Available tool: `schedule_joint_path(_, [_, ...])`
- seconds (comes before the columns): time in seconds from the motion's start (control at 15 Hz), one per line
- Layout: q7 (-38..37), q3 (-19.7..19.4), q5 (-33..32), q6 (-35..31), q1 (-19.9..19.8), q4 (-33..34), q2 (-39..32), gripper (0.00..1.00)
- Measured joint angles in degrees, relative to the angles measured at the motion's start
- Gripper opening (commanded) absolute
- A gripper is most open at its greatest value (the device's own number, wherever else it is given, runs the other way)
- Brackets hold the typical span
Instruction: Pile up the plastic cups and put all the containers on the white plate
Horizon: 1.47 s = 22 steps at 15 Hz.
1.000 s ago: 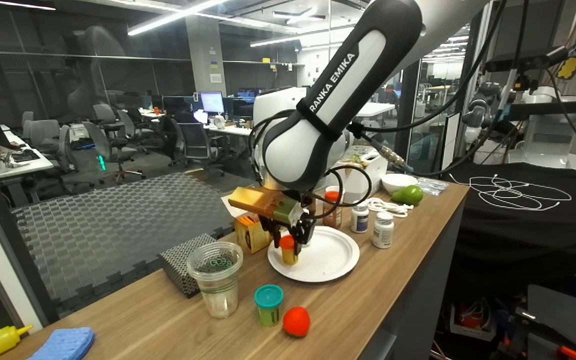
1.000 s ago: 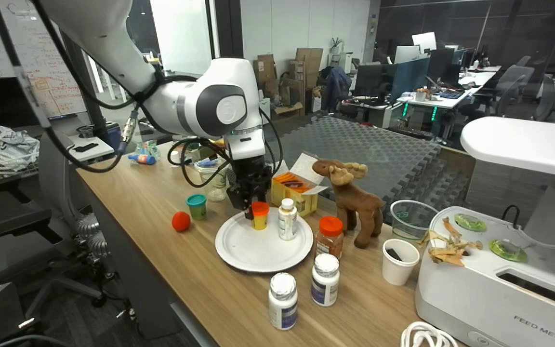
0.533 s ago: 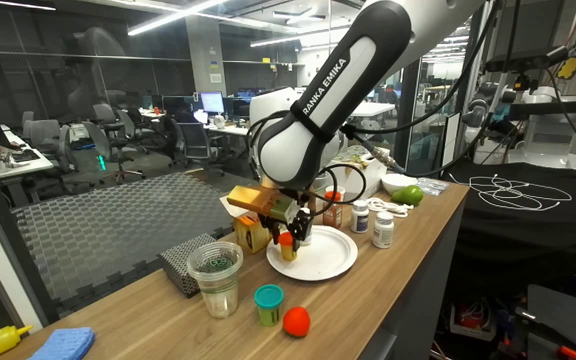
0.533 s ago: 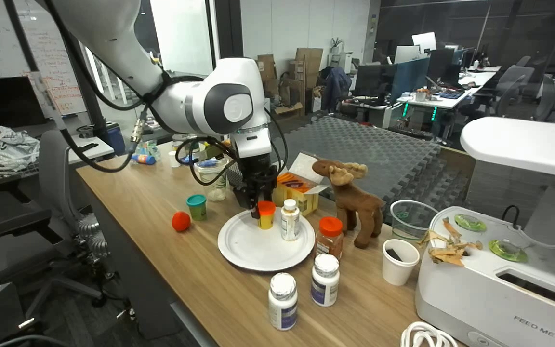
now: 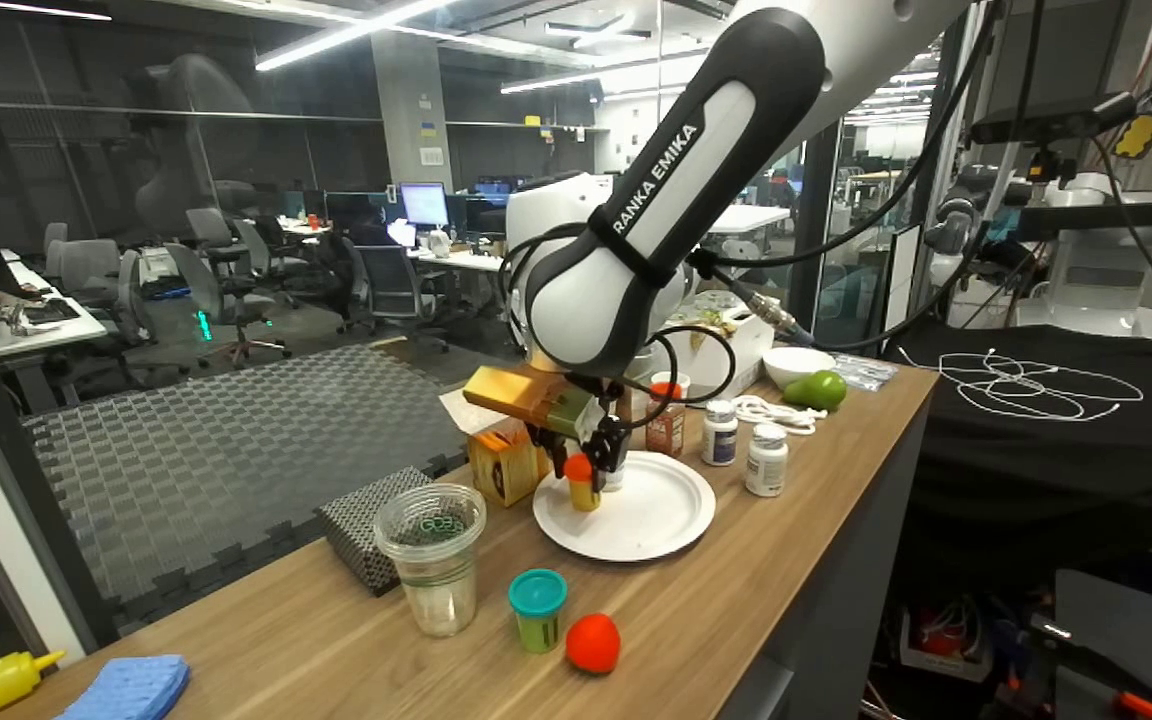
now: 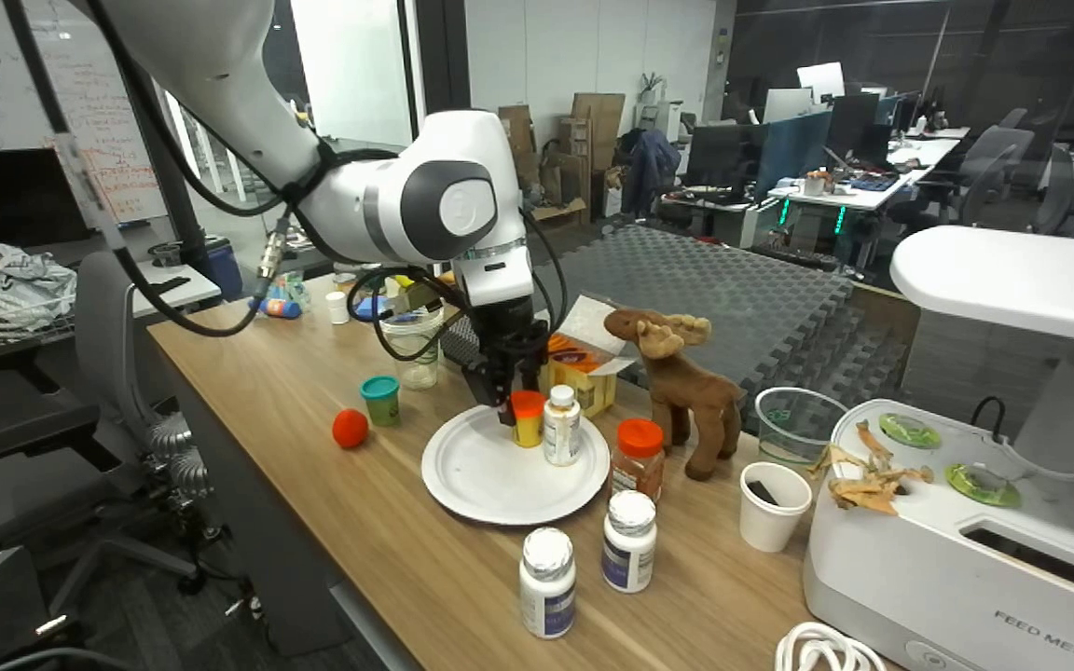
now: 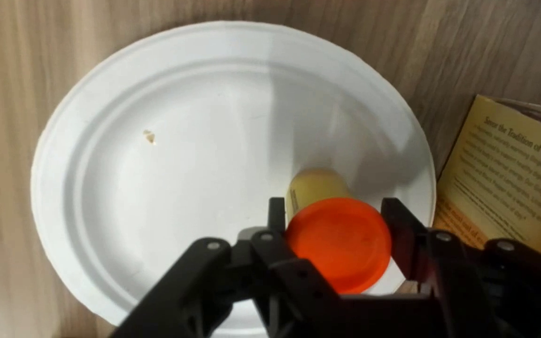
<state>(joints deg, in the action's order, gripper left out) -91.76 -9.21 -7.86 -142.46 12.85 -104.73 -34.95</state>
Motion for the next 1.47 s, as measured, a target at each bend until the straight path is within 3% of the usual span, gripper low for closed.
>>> schedule_joint_path(0.07, [-0.4,-0.2,-0.3,-0.2,0.1,0.0,0.0,0.38])
schedule_joint_path(0.13, [-0.8,-0.3,-0.6,-0.3,0.2,0.0,0.0,0.78])
schedule_joint_path(0.27, [-1.2,-0.4,-0.9,-0.8,0.3,-0.1,0.0,0.78])
schedule_joint_path(0.47, [-1.2,-0.4,-0.9,-1.5,0.5,-0.4,0.0,1.0])
schedule_joint_path(0.93, [-2.5,-0.6,-2.0,-4.3,2.4,-2.1,1.6,1.0])
schedule_joint_path(1.2, [2.5,4.0,-1.3,-5.3,2.2,-5.7,4.7,1.0])
schedule_joint_path(1.47, [5.2,8.8,3.8,-5.1,2.2,-8.9,6.9,1.0])
